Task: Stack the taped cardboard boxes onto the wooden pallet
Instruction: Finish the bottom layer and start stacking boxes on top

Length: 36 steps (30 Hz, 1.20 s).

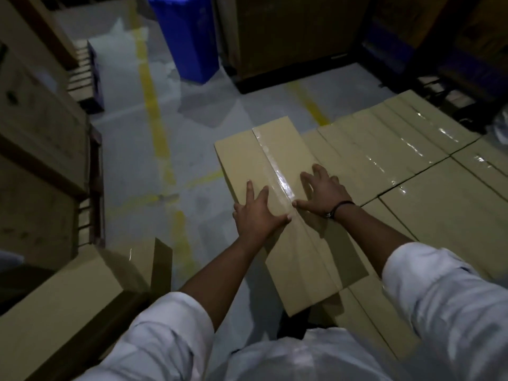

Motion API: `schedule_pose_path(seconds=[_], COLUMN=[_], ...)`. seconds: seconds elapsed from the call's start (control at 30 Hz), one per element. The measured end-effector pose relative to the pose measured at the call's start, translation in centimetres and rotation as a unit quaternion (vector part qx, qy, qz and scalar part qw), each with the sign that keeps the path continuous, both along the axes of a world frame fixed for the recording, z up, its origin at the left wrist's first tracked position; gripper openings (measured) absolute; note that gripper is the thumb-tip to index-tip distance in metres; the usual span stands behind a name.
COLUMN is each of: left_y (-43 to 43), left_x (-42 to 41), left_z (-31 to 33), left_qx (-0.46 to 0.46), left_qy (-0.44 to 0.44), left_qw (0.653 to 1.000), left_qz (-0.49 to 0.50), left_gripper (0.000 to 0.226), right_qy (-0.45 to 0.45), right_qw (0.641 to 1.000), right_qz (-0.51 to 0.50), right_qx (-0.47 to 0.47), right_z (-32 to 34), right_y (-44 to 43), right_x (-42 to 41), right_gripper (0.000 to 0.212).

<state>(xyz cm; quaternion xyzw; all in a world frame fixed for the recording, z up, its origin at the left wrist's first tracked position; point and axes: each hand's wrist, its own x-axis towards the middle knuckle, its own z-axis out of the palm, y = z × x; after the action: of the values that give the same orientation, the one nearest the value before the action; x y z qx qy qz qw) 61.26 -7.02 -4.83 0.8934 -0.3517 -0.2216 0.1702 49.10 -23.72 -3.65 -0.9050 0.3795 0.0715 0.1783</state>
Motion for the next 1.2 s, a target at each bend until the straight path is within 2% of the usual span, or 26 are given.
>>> schedule_pose_path(seconds=[0.23,0.5,0.6,0.83,1.2], left_y=[-8.3,-14.4,-15.8,-18.6,-22.5], left_x=[2.3,8.0,10.1,13.2,13.4], left_z=[-0.8,-4.8,-6.0,-8.2,-11.0], left_qx=[-0.014,-0.003,0.001,0.023,0.025], left_qy=[0.013,0.083,0.117,0.130,0.143], left_qw=[1.000,0.996,0.993,0.991,0.989], left_qz=[0.007,0.008,0.002,-0.002,-0.005], left_gripper=[0.105,0.109,0.107,0.105,0.109], right_qy=[0.021,0.050,0.057,0.081,0.084], right_qw=[1.000,0.998,0.998,0.995,0.993], right_qz=[0.005,0.006,-0.012,-0.023,-0.019], right_qx=[-0.001,0.023,0.037,0.060,0.082], right_z=[0.3,-4.4,-6.3,-9.0,-10.7], right_y=[-8.7,-15.7,-17.3,-19.7,-24.2], right_x=[3.1,9.2,11.0,14.1,14.2], right_gripper=[0.086,0.089,0.092,0.094,0.093])
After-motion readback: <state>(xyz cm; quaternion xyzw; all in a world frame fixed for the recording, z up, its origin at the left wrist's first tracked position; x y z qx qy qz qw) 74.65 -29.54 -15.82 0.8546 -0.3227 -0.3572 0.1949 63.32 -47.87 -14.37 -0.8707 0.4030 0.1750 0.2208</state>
